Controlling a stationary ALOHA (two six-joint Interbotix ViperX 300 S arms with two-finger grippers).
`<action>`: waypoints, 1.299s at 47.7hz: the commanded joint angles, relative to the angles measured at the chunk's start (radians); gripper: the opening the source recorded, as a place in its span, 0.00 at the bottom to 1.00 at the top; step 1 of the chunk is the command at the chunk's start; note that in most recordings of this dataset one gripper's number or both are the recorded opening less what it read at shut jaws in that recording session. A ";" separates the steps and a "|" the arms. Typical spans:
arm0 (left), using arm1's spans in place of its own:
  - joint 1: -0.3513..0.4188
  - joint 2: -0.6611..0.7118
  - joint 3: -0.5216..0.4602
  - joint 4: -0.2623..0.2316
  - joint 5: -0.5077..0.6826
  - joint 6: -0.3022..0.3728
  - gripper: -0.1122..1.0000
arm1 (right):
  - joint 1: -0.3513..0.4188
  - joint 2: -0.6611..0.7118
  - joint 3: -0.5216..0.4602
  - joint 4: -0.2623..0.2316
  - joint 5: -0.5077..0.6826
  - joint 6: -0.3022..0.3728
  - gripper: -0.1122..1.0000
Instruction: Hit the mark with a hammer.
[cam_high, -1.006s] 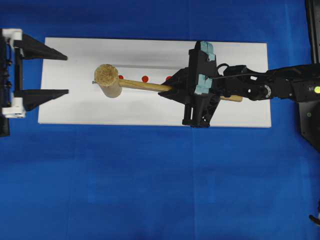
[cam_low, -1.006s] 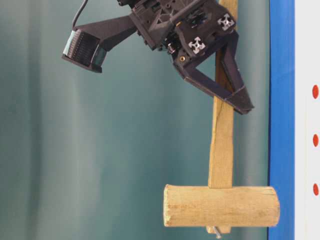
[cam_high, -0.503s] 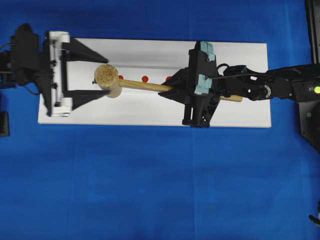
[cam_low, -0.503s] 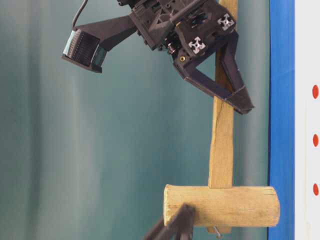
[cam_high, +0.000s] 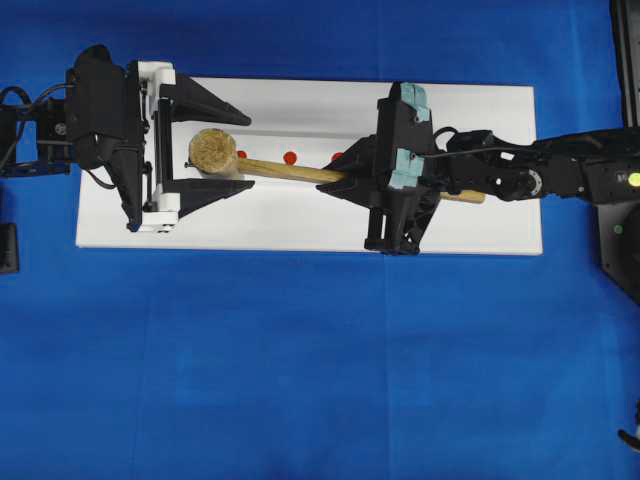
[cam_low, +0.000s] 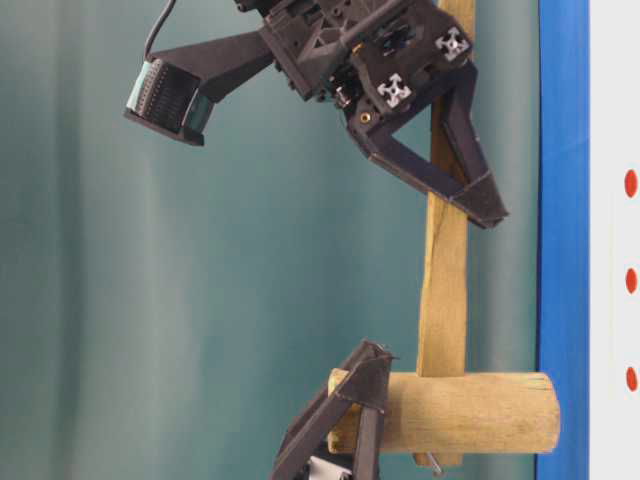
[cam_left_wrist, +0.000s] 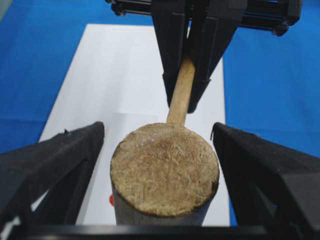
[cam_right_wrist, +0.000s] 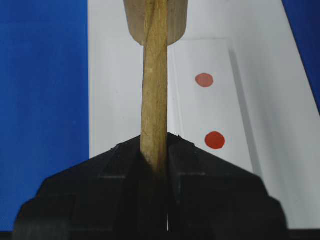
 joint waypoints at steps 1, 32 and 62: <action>-0.003 -0.008 -0.023 -0.003 0.005 -0.009 0.81 | -0.002 -0.012 -0.026 -0.003 -0.011 -0.002 0.12; -0.003 -0.026 -0.017 -0.002 0.038 -0.051 0.51 | 0.003 -0.014 -0.029 -0.009 -0.003 0.000 0.12; 0.014 -0.063 -0.002 -0.005 0.132 -0.388 0.51 | 0.064 -0.067 -0.002 -0.069 -0.104 -0.034 0.90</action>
